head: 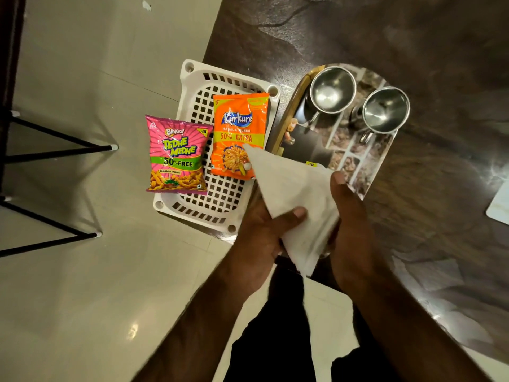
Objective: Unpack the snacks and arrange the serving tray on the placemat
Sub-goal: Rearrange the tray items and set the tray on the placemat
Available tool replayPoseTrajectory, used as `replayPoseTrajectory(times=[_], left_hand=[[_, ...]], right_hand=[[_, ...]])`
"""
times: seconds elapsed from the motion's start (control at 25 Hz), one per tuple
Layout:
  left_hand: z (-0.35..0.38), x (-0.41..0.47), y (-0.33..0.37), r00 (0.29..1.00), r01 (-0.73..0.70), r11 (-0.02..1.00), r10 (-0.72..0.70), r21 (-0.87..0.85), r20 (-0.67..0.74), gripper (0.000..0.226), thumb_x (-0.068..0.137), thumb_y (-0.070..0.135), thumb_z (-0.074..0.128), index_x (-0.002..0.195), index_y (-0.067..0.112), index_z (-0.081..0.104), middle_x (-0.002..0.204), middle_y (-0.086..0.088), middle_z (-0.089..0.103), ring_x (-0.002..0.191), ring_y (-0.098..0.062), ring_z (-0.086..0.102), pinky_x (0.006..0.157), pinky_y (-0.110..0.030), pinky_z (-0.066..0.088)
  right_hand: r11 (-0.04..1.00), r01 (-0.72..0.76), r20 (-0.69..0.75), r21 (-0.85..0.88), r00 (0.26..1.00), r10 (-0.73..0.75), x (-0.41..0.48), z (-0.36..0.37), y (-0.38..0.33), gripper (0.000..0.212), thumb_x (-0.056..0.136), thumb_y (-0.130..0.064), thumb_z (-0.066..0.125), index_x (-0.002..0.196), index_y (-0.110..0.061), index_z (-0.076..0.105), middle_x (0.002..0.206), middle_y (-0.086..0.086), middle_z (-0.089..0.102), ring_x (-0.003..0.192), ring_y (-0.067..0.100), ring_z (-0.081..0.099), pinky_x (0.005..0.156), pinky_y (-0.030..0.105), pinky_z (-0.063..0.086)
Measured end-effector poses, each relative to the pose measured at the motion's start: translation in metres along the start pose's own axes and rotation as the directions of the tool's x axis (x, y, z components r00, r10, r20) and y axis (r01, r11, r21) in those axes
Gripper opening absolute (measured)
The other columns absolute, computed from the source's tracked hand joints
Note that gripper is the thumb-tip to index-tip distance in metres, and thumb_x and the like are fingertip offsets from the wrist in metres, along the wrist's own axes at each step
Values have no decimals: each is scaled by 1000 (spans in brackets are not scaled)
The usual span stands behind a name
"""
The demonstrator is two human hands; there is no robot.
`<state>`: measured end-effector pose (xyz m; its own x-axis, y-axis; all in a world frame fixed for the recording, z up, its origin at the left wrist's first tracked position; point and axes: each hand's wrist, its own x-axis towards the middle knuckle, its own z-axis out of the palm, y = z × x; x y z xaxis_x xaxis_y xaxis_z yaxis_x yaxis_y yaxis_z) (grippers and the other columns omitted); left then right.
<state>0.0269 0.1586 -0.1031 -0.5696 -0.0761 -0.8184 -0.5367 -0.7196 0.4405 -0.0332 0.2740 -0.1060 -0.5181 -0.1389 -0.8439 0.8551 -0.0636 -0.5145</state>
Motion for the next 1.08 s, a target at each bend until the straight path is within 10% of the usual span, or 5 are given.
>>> replayPoseTrajectory(times=[0.32, 0.52, 0.76, 0.92, 1.08], left_hand=[[8, -11, 19, 962, -250, 935, 270, -252, 49, 66, 80, -14, 56, 141, 8, 48, 131, -14, 64, 125, -31, 60, 103, -48, 51], [17, -14, 5, 978, -191, 957, 205, -219, 42, 54, 83, -9, 58, 129, 17, 60, 125, -10, 69, 121, -29, 64, 101, -50, 53], [56, -25, -4, 989, -68, 994, 78, 82, -123, 80, 77, 43, 70, 140, -3, 50, 138, -27, 57, 144, -48, 33, 115, -64, 33], [37, -16, -10, 989, -100, 993, 107, 69, -101, 71, 78, 34, 65, 137, -5, 53, 135, -25, 62, 133, -48, 48, 105, -57, 48], [-13, -9, -9, 982, 56, 959, -103, 277, 158, 42, 82, 12, 73, 121, 26, 69, 119, -8, 75, 101, -27, 74, 73, -38, 62]], right_hand=[[873, -364, 119, 324, 931, 344, -19, -38, 18, 61, 99, -66, 51, 137, -24, 73, 146, 6, 69, 132, 32, 69, 101, 51, 57], [901, -197, 129, 387, 979, 159, -21, -17, 20, 49, 58, -53, 93, 99, -26, 89, 113, 5, 83, 110, 29, 78, 92, 48, 63], [904, -142, 49, 403, 990, 134, -11, -34, 23, 55, 106, -13, 46, 161, -17, 47, 159, 9, 47, 158, 13, 37, 132, 13, 12], [999, -15, 60, -31, 998, 17, -21, -3, 25, 47, 107, -40, 41, 149, -37, 62, 152, 20, 60, 139, 12, 55, 128, 49, 32], [952, -132, 158, 277, 983, 90, -10, -40, -2, 51, 104, -51, 51, 143, -21, 67, 142, 16, 70, 125, 39, 68, 104, 59, 50]])
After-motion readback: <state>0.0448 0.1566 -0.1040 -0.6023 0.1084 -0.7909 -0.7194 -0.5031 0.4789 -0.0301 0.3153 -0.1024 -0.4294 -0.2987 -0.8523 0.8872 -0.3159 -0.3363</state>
